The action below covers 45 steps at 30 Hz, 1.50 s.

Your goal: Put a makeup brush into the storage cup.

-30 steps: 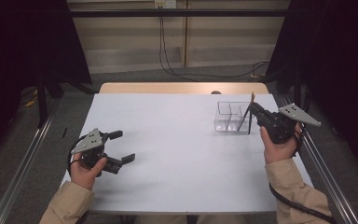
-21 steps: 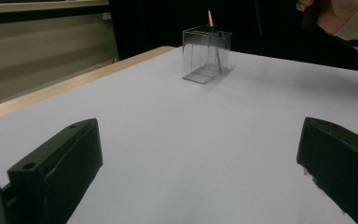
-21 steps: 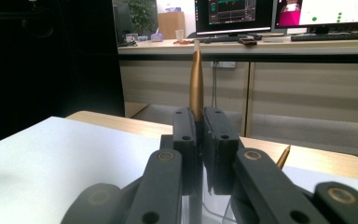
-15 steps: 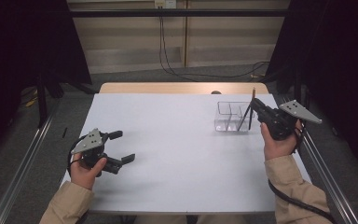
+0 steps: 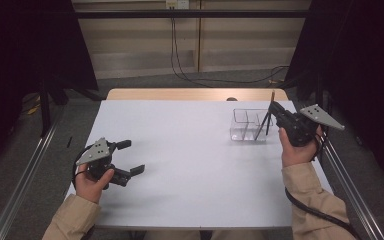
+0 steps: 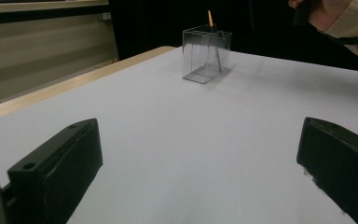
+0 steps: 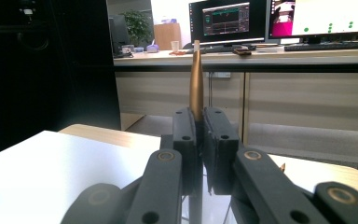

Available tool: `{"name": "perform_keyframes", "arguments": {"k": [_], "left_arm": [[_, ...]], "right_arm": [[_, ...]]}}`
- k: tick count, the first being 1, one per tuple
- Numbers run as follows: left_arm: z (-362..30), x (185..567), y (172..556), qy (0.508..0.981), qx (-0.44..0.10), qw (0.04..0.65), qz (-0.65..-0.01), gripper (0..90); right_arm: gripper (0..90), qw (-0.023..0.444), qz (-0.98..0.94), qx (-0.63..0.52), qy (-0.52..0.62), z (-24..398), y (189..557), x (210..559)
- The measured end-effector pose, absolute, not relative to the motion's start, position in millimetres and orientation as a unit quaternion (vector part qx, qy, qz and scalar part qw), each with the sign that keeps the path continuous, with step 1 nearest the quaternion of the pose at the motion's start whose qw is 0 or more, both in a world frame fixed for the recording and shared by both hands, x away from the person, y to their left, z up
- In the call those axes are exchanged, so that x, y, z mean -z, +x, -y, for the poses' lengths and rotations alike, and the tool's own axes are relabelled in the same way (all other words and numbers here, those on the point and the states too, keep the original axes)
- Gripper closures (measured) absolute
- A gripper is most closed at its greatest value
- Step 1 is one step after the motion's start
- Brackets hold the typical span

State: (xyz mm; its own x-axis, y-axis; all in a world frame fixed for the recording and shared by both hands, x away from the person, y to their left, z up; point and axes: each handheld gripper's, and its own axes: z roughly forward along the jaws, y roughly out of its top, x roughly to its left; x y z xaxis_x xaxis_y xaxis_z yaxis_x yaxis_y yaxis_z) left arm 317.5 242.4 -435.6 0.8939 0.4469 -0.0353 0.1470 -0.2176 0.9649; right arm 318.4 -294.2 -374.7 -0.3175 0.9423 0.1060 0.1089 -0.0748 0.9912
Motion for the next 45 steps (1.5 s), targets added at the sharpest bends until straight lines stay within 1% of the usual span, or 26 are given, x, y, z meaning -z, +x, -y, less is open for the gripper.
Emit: {"name": "perform_keyframes", "arguments": {"k": [45], "left_arm": [[-243.3, 435.1, 317.8, 0.770, -0.125, 0.596, -0.190, 0.0]], "right_arm": [[83.8, 0.383, -0.565, -0.569, 0.458, 300.8, 346.7, 364.1]]}}
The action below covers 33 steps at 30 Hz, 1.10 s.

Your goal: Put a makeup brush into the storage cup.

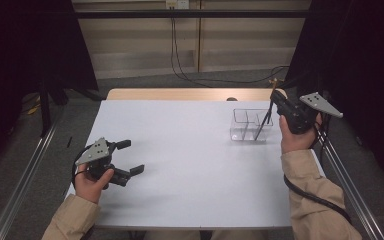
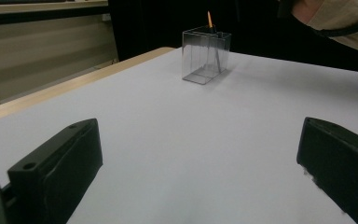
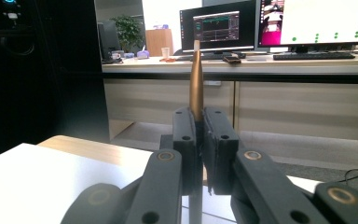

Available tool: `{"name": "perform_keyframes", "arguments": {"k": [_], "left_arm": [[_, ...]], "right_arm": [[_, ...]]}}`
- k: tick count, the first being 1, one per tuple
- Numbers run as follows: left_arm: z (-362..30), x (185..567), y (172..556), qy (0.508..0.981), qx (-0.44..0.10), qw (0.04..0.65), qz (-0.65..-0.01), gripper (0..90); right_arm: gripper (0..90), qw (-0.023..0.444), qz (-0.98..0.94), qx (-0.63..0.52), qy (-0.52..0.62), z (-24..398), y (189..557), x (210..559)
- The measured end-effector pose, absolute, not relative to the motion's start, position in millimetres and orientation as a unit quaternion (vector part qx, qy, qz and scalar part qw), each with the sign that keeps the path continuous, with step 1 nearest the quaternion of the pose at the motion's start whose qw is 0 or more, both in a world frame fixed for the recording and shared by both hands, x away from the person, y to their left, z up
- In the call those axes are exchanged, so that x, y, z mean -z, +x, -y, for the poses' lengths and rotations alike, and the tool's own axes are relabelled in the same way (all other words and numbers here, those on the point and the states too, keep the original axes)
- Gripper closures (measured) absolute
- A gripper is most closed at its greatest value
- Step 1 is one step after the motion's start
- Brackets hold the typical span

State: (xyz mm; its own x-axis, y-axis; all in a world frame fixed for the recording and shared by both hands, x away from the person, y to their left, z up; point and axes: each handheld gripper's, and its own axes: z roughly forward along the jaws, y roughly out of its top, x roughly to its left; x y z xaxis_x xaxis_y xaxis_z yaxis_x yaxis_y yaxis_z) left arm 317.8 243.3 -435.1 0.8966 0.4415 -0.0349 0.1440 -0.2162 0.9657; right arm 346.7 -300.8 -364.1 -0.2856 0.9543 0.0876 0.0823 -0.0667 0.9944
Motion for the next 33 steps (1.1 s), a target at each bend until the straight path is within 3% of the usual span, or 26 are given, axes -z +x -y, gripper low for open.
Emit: {"name": "perform_keyframes", "arguments": {"k": [33], "left_arm": [[-245.1, 434.8, 317.4, 0.768, -0.128, 0.598, -0.192, 0.0]], "right_arm": [[83.7, 0.395, -0.559, -0.567, 0.458, 303.0, 364.2, 367.5]]}}
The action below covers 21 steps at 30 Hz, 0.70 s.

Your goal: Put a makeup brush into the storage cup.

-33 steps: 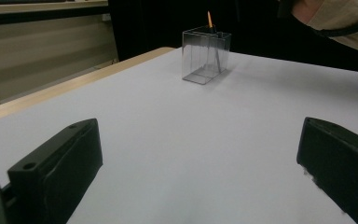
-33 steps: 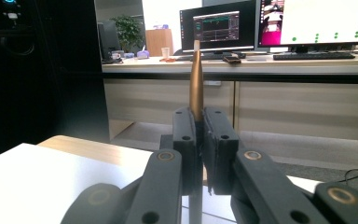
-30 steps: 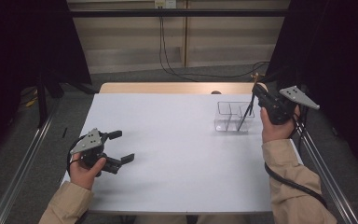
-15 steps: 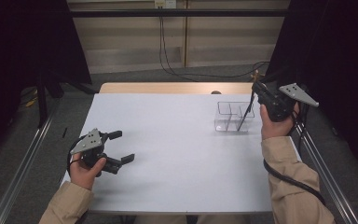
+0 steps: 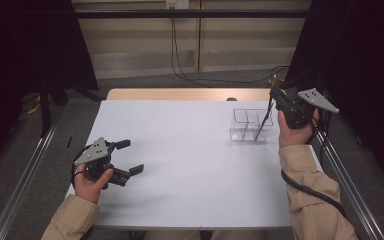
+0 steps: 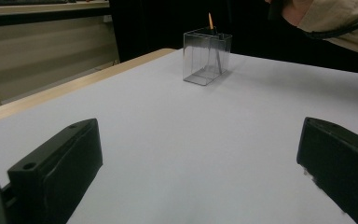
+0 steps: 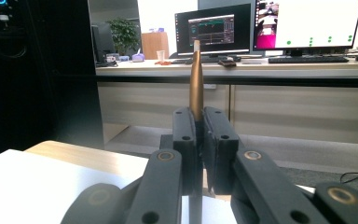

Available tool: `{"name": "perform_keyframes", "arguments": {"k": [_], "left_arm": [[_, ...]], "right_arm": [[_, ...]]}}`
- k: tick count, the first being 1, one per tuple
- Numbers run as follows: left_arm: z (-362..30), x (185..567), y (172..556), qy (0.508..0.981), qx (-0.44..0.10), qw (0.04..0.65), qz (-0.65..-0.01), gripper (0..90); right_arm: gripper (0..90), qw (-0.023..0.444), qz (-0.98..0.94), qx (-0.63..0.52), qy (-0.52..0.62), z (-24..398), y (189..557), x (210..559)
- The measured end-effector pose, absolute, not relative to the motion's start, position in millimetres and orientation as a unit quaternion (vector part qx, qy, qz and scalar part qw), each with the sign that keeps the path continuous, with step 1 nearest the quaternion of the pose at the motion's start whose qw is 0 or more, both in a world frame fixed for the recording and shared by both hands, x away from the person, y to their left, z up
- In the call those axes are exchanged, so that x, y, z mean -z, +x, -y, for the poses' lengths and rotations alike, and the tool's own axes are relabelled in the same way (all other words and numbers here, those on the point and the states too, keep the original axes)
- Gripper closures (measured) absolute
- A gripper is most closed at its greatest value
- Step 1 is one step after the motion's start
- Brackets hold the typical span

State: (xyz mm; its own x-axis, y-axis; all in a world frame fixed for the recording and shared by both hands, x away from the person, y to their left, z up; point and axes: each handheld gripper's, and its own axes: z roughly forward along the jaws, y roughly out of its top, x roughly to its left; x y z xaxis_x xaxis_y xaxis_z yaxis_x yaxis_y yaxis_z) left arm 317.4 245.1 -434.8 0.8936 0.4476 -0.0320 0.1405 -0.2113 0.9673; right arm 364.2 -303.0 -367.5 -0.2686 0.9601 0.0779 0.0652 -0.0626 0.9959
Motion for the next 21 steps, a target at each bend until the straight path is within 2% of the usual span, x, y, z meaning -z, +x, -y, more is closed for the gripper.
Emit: {"name": "perform_keyframes", "arguments": {"k": [21], "left_arm": [[-244.8, 436.2, 317.4, 0.767, -0.126, 0.598, -0.195, 0.0]], "right_arm": [[83.7, 0.393, -0.567, -0.564, 0.453, 299.8, 373.3, 380.0]]}}
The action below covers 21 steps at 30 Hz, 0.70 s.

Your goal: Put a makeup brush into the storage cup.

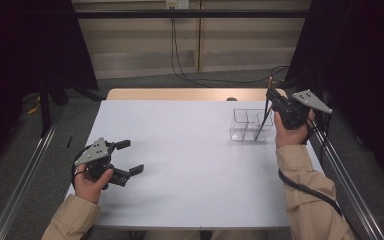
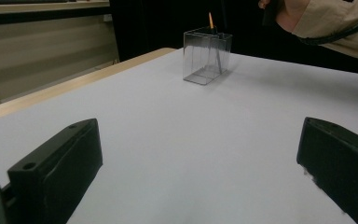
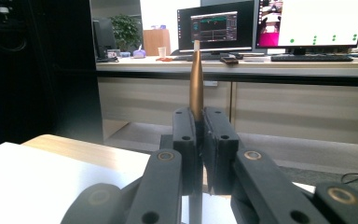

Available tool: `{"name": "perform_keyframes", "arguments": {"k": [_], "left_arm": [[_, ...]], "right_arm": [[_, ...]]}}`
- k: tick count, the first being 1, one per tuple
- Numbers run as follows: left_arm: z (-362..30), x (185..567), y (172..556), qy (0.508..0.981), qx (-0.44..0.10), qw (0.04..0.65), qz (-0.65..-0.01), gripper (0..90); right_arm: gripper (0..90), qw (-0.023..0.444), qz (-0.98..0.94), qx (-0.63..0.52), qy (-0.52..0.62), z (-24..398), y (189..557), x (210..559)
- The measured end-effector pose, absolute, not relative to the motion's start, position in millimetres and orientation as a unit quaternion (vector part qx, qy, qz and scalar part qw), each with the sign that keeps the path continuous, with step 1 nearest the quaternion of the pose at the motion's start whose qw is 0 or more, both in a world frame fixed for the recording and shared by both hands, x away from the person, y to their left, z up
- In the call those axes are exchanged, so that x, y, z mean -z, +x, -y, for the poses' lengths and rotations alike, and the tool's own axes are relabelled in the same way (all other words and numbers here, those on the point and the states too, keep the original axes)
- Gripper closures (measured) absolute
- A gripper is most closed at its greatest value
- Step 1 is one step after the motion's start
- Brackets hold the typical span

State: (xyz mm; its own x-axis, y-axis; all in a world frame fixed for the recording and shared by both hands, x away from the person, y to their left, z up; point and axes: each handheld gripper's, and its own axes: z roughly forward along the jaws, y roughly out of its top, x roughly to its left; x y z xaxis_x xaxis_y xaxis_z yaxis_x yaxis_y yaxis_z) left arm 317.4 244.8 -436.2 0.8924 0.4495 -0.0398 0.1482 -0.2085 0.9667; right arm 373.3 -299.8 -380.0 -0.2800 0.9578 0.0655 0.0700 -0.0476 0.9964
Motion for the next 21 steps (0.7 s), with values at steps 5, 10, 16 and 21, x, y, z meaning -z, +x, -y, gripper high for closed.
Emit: {"name": "perform_keyframes", "arguments": {"k": [5, 10, 16, 21], "left_arm": [[-244.4, 436.7, 317.5, 0.767, -0.126, 0.598, -0.195, 0.0], [-244.7, 437.1, 317.9, 0.768, -0.124, 0.598, -0.193, 0.0], [-244.2, 436.9, 317.6, 0.766, -0.124, 0.600, -0.195, 0.0], [-244.5, 437.2, 317.8, 0.768, -0.124, 0.598, -0.192, 0.0]], "right_arm": [[83.7, 0.392, -0.569, -0.564, 0.452, 298.9, 375.0, 382.5], [83.8, 0.391, -0.569, -0.565, 0.451, 300.2, 375.9, 383.4], [83.7, 0.391, -0.572, -0.565, 0.448, 300.7, 377.5, 385.1], [83.7, 0.390, -0.572, -0.566, 0.448, 300.5, 378.9, 387.3]]}}
